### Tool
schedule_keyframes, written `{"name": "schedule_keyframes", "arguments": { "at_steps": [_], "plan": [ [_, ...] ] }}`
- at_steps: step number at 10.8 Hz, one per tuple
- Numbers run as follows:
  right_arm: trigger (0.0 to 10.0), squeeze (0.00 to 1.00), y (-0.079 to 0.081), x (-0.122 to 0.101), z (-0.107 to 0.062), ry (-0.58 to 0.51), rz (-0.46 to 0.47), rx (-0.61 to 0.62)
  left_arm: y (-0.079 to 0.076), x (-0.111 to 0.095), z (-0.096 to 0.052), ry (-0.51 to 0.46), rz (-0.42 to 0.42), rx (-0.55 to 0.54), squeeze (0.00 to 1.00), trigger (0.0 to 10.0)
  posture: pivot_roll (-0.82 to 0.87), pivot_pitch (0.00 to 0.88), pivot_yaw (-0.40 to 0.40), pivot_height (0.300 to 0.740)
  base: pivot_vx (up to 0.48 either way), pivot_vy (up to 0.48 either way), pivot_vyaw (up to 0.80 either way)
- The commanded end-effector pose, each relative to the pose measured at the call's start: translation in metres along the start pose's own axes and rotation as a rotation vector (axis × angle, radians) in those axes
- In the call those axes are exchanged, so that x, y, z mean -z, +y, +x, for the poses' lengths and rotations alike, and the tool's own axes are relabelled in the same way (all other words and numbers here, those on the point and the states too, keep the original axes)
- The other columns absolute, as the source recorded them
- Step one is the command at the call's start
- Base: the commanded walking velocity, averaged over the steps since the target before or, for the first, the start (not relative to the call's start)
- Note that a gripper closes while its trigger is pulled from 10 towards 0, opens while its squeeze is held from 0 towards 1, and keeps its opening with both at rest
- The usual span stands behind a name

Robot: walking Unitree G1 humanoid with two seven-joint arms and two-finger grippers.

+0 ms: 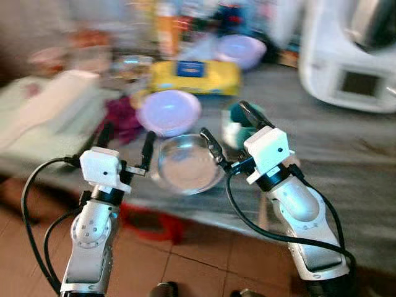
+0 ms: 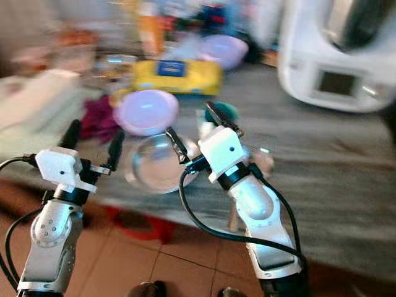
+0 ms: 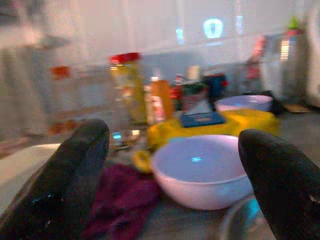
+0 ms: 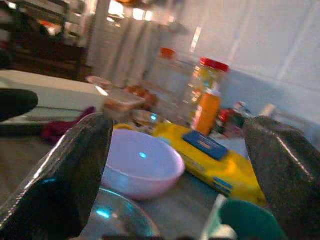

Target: Setting the table

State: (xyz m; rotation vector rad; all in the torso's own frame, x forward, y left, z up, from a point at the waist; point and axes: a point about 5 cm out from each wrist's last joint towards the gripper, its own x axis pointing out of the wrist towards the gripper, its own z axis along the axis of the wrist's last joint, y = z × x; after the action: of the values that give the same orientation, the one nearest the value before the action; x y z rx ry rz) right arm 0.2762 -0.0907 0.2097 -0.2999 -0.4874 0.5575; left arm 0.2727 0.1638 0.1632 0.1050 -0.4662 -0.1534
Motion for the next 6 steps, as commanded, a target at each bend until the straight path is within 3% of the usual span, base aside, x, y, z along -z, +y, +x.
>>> {"name": "schedule_keyframes", "arguments": {
  "at_steps": [1, 2, 3, 4, 6],
  "plan": [
    [10.0, 0.71, 0.0032, -0.0069, 0.0012, -0.032, -0.02, -0.022, 0.0068, -0.0002, 0.0001, 0.008, 0.028, -0.045, 0.0, 10.0, -0.08, 0.124, 0.056, 0.74, 0.0, 0.0, 0.8],
    [10.0, 0.51, 0.0042, -0.0077, 0.003, -0.038, -0.026, -0.028, 0.0131, 0.0009, 0.0007, 0.019, 0.054, -0.092, 0.0, 10.0, -0.07, 0.121, 0.052, 0.74, 0.0, 0.0, 0.8],
    [10.0, 0.42, 0.0061, -0.0082, 0.0044, -0.042, -0.027, -0.035, 0.0131, 0.001, 0.0012, 0.021, 0.052, -0.094, 0.0, 10.0, -0.07, 0.121, 0.052, 0.74, 0.0, 0.0, 0.8],
    [10.0, 0.36, 0.0077, -0.0076, 0.0056, -0.044, -0.028, -0.044, 0.0124, 0.0018, 0.0021, 0.022, 0.065, -0.105, 0.0, 10.0, -0.07, 0.108, 0.044, 0.74, 0.0, 0.0, 0.8],
    [10.0, 0.36, 0.0064, -0.003, 0.0056, -0.026, 0.003, -0.029, 0.0156, 0.0093, 0.0015, 0.07, 0.117, -0.163, 0.0, 10.0, -0.06, 0.11, 0.044, 0.74, 0.0, 0.0, 0.8]
  ]
}}
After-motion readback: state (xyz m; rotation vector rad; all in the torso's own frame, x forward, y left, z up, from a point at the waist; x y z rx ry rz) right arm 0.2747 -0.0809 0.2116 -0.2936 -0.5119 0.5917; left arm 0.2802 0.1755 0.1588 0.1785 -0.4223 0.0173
